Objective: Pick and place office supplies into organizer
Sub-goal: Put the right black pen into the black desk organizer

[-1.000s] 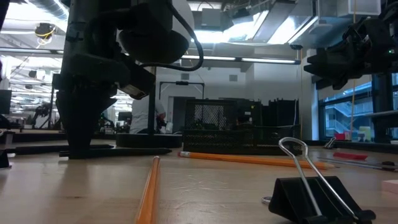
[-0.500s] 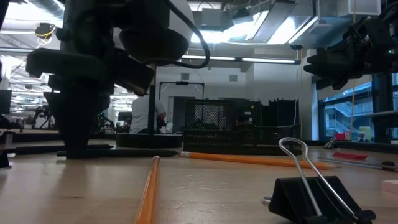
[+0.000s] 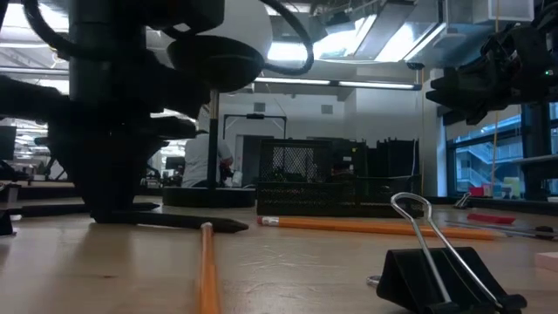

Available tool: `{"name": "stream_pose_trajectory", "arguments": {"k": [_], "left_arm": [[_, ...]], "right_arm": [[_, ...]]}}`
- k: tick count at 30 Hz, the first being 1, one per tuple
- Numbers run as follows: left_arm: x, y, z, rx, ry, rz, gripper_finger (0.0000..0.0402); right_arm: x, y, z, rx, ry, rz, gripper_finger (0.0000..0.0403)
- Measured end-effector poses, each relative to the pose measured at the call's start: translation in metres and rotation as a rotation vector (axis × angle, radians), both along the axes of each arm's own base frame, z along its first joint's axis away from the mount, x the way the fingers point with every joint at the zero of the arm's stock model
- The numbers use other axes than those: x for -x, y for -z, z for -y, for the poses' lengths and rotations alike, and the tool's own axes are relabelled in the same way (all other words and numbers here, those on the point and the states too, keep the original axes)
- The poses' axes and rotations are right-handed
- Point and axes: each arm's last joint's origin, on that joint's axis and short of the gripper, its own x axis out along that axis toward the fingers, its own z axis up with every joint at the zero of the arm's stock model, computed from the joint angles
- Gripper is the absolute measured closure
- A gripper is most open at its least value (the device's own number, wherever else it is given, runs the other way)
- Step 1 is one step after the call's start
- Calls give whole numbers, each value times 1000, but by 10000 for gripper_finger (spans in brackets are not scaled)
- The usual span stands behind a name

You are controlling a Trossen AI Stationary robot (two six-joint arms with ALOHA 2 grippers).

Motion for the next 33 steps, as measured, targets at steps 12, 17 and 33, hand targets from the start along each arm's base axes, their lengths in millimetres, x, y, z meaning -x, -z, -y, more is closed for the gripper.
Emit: {"name": "stream_pose_trajectory", "arguments": {"k": [12, 17, 33], "left_arm": [[-3, 1, -1, 43, 176, -9, 309], [-4, 1, -4, 59, 159, -12, 311], [-4, 1, -3, 36, 147, 4, 348]], "right_arm": [[0, 0, 0, 0, 0, 0, 241], [0, 0, 0, 0, 0, 0, 241], [0, 0, 0, 0, 0, 0, 241]]}}
